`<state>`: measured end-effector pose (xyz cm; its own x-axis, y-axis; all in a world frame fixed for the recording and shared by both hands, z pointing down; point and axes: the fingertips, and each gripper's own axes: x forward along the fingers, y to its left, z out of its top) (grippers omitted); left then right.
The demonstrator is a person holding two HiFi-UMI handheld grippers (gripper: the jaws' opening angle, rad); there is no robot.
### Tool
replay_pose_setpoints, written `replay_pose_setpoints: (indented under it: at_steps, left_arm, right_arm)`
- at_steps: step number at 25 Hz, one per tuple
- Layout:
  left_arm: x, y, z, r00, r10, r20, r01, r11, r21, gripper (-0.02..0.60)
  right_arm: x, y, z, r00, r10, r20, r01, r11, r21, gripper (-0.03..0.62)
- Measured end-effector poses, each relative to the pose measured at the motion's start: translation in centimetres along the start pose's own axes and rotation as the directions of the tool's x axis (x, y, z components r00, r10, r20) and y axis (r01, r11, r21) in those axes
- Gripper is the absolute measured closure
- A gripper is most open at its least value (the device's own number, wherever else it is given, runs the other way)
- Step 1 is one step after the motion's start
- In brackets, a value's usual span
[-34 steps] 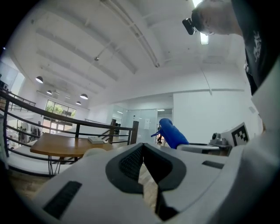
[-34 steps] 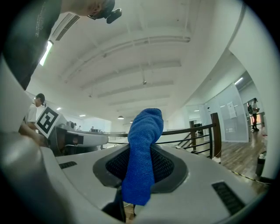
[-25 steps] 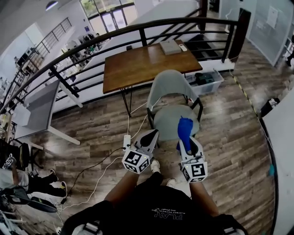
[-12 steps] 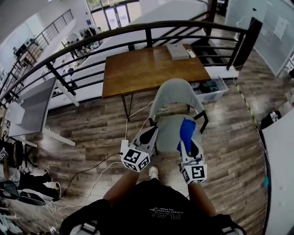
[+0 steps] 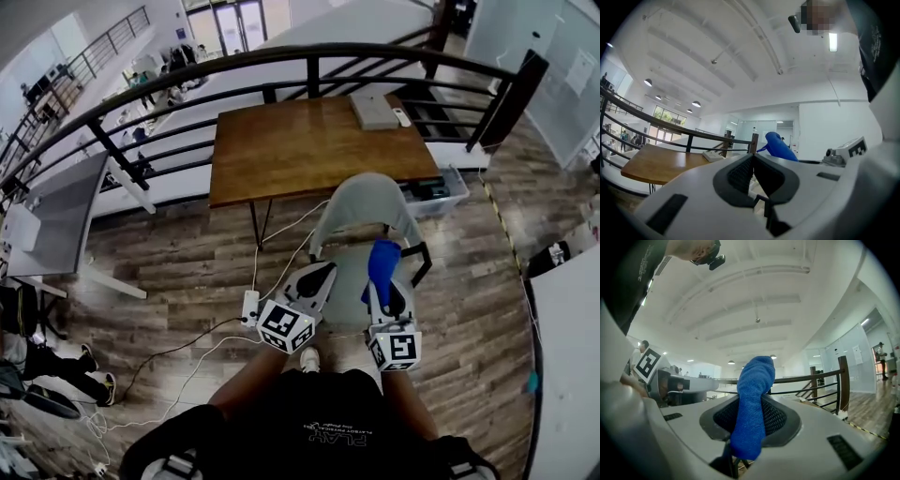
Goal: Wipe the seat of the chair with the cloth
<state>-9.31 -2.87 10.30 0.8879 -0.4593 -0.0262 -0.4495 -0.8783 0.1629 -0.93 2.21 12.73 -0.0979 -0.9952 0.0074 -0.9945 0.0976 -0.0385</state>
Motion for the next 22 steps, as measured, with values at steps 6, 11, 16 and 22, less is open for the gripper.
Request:
replay_pose_setpoints:
  at_steps: [6, 11, 16, 22]
  left_arm:
    - [1.5, 2.0, -0.6, 1.000, 0.015, 0.002, -0.015, 1.000, -0.025, 0.575]
    - [4.1, 3.0, -2.4, 0.999, 0.038, -0.036, -0.040, 0.998, -0.040, 0.575]
    - [7.9, 4.4, -3.3, 0.993, 0.094, -0.066, -0.096, 0.995, -0.031, 0.575]
    - [13.2, 5.5, -5.6, 0.978, 0.167, -0.123, -0.173, 0.984, -0.037, 0.575]
  right_arm:
    - [2.5, -0.6, -0.1, 1.000, 0.014, -0.015, -0.014, 1.000, 0.020, 0.486]
    - [5.4, -2.8, -2.1, 0.997, 0.052, -0.062, -0.041, 0.985, 0.169, 0.485]
    - [8.7, -6.6, -3.4, 0.991, 0.089, -0.104, -0.069, 0.980, 0.187, 0.486]
    - [12.1, -11.1, -5.2, 0.974, 0.176, -0.146, -0.144, 0.968, 0.204, 0.485]
